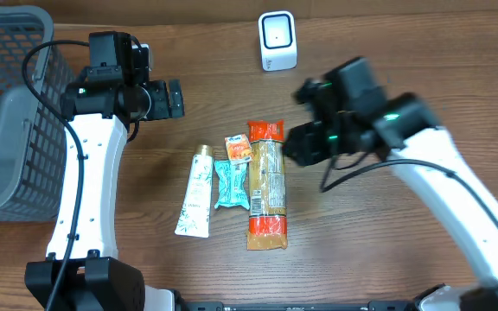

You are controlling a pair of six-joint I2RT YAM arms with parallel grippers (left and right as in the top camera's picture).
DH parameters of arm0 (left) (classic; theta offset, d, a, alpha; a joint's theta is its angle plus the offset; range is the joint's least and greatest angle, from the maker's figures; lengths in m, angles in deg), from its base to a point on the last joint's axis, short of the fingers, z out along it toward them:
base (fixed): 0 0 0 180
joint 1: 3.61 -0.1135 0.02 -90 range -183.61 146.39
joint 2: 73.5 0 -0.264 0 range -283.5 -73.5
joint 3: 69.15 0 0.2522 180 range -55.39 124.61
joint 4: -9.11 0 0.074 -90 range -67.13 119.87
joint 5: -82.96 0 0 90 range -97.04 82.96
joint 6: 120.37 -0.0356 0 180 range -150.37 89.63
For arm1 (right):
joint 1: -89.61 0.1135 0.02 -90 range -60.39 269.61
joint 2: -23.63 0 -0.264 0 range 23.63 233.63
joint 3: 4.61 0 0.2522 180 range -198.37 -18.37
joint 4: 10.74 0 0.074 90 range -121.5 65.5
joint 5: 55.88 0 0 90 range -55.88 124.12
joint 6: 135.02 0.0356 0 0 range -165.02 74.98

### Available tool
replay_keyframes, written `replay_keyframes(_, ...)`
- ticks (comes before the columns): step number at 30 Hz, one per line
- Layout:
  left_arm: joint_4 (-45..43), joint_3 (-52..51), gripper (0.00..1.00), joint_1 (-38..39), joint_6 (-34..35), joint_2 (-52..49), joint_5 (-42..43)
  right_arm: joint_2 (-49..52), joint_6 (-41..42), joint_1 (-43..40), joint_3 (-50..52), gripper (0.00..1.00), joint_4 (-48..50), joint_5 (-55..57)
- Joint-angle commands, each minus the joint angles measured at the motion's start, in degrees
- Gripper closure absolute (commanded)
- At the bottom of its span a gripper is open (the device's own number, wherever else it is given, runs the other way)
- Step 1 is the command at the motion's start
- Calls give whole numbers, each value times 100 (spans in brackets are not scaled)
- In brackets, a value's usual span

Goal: Scan the item barcode
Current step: 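Move the right gripper from rest over the items on the table, then lower the right gripper toward the small orange Kleenex pack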

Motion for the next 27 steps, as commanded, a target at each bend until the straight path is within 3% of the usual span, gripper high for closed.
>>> replay_keyframes(1, -24, 66, 0, 11, 79, 26, -35, 297, -4, 398, -138, 40, 343, 304)
replay_keyframes(15, -24, 66, 0, 11, 79, 26, -35, 1478, 20, 881, -138, 40, 2175, 645)
replay_keyframes(27, -24, 66, 0, 11, 79, 26, -35, 2155, 905, 876, -138, 41, 2750, 640)
